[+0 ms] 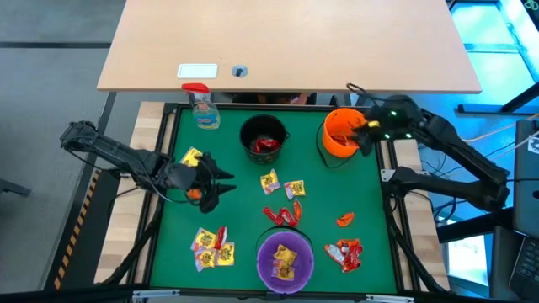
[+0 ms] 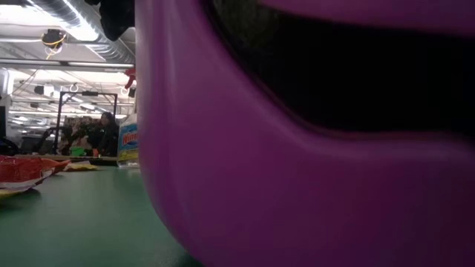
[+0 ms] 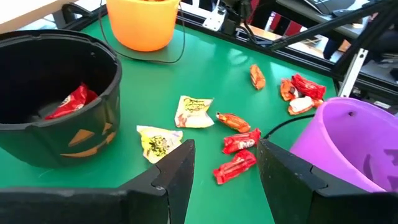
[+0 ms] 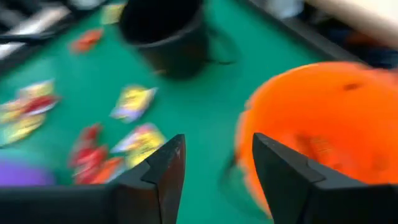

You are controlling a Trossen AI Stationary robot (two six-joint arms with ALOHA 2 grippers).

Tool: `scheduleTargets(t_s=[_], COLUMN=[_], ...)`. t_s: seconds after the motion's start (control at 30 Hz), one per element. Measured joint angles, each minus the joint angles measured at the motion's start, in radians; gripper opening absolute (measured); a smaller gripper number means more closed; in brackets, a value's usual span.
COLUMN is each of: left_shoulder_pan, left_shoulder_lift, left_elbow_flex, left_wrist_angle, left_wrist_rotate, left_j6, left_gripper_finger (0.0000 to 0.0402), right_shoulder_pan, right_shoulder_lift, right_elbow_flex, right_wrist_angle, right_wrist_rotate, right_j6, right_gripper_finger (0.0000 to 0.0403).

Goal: Sort candy
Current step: Put the red chocolate into the black bucket

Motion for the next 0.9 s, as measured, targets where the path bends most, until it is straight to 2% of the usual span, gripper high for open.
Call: scheduleTargets(t_s=[0.1,0.23,0.33,0.47,0.63,0.77,0.9], left_shoulder_pan=[-0.01,-0.019,-0.021,-0.021,-0.021,-0.021,-0.021], left_shoulder_lift=[0.0,0.0,0.0,0.0,0.0,0.0,0.0], left_elbow_flex=[0.0,0.0,0.0,0.0,0.0,0.0,0.0], left_wrist_angle=[0.0,0.002,0.014,0.017,0.017,0.017,0.018], left_wrist_rotate=[-0.007,-0.037,-0.041,-0.042,-0.042,-0.044,-0.05], left_j6=[0.0,-0.004,-0.008,-0.008,-0.009,0.001,0.001], left_gripper_finger=[0.0163,0.0163,0.0163,0.0163,0.0163,0.0163,0.0163], right_shoulder_pan=[0.063,0.211,0.352,0.552,0.78,0.917,1.025], right_shoulder_lift=[-0.059,-0.126,-0.169,-0.181,-0.163,-0.086,0.023], right_elbow_flex=[0.0,0.0,0.0,0.0,-0.061,-0.117,-0.132], right_wrist_angle=[-0.077,-0.157,-0.159,-0.14,0.048,0.177,0.206], right_wrist_rotate=[-0.105,-0.1,-0.044,0.114,0.271,0.332,0.371], right_j6=[0.025,0.149,0.264,0.388,0.452,0.456,0.457], right_gripper_finger=[0.0176,0.0173,0.0173,0.0172,0.0172,0.0172,0.0172])
